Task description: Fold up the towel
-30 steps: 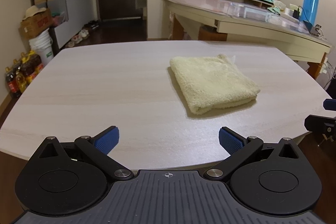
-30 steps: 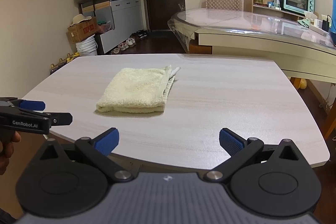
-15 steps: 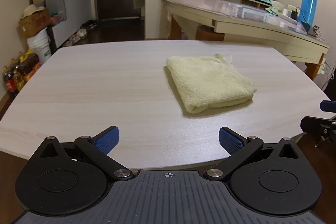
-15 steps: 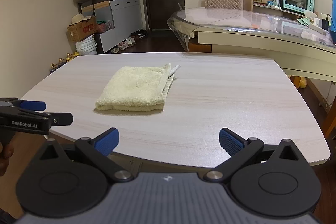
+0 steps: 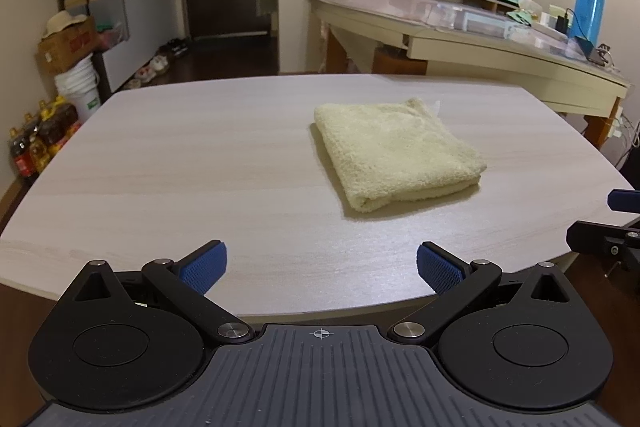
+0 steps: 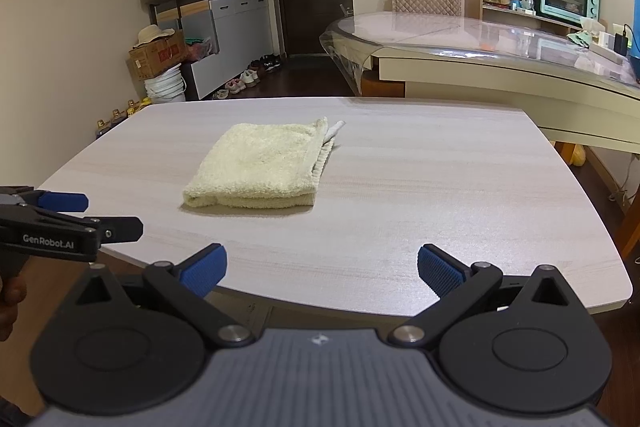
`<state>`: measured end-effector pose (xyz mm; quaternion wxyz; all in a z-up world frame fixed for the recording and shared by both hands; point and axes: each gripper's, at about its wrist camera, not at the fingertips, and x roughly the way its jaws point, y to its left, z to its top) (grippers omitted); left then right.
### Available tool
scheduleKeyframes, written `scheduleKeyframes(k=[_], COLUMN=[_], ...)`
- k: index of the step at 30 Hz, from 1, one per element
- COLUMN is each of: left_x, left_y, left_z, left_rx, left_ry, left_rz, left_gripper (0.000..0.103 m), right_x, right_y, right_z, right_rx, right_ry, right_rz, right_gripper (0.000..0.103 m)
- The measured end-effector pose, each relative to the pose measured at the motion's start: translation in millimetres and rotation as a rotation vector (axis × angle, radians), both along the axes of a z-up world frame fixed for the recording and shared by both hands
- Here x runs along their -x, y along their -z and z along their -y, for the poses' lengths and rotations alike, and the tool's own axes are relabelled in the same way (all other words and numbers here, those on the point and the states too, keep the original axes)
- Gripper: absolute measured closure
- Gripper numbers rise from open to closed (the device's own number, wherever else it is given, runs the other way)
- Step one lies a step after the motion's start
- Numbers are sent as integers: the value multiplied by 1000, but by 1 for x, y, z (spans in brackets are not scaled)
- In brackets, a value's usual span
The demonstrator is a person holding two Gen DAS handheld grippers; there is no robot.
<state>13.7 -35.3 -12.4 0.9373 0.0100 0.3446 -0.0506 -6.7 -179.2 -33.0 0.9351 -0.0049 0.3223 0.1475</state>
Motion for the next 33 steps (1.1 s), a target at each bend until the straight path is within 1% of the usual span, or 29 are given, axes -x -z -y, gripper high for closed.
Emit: scheduleKeyframes(k=[11,27,33], left_x=[0,2,3], left_y=[2,6,5], left_z=[1,4,5], left_rx=[-10,-13,-24], left_ry=[-5,21,18], left_rz=[1,-2,16], left_gripper=[0,0,0], right_x=[1,2,2], right_y=[1,3,3], right_z=[-3,-5,-5], right_rx=[0,-2,-6], right_ry=[-3,-4,-6], right_rz=[-3,-7,-4], right_gripper=[0,0,0])
